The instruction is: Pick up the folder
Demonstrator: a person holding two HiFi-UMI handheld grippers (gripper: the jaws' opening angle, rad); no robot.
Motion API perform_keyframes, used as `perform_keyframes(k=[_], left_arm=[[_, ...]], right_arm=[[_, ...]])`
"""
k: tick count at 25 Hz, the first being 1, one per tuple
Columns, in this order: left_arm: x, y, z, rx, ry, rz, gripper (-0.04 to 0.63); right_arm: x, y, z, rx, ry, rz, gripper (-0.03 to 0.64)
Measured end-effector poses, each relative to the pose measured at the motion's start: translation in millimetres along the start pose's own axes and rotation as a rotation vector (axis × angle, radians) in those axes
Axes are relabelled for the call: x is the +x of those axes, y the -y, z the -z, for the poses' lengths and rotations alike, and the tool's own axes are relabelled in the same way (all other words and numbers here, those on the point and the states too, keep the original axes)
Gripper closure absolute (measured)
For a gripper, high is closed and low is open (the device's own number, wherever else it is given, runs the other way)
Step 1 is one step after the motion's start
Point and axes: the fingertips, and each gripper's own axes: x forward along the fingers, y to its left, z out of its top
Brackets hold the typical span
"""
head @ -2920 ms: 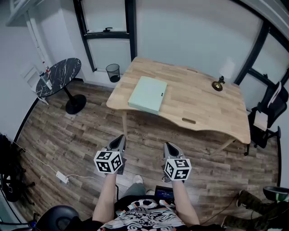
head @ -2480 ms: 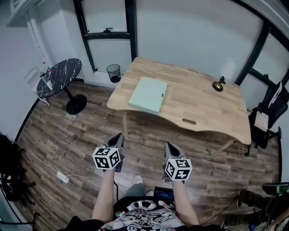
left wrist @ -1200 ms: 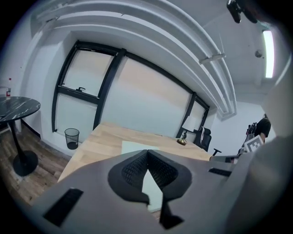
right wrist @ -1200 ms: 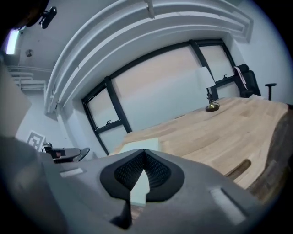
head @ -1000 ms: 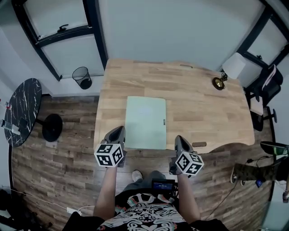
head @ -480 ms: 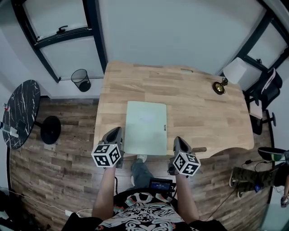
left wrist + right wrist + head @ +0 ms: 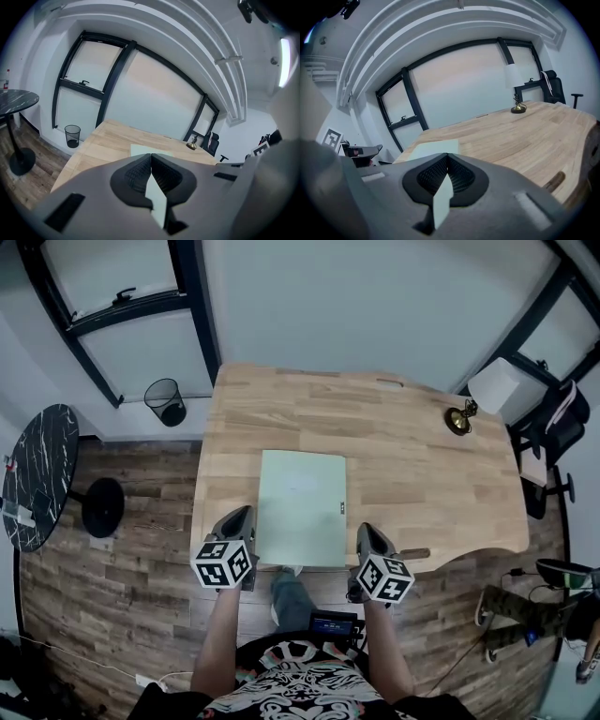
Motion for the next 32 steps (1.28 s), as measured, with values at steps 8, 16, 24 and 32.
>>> perform_keyframes(k=[8,16,24,32], left_arm=[[21.0,-8.6,12.3,0.014,-0.049,-0.006,0.588],[40.5,-25.1,28.3,0.012,-0.100,-0.041,0.586],[54.8,-35.5,41.6,-0.027,-0.139,-0.030,0.584],[70.0,-37.6,49.2,-0.078,-0.173,0.007,0.441]], right_arm=[[25.2,2.4,16.1,-0.001,-0.087,-0.028,0.611],[54.2,11.9,29.4,0.005,-0.155,-0.032,0.597],[76.4,13.9,40.1,0.008,-0.226,-0.066,0.545],[92.6,12.4,50.1,0.100,-0.296,-0.152,0.401]])
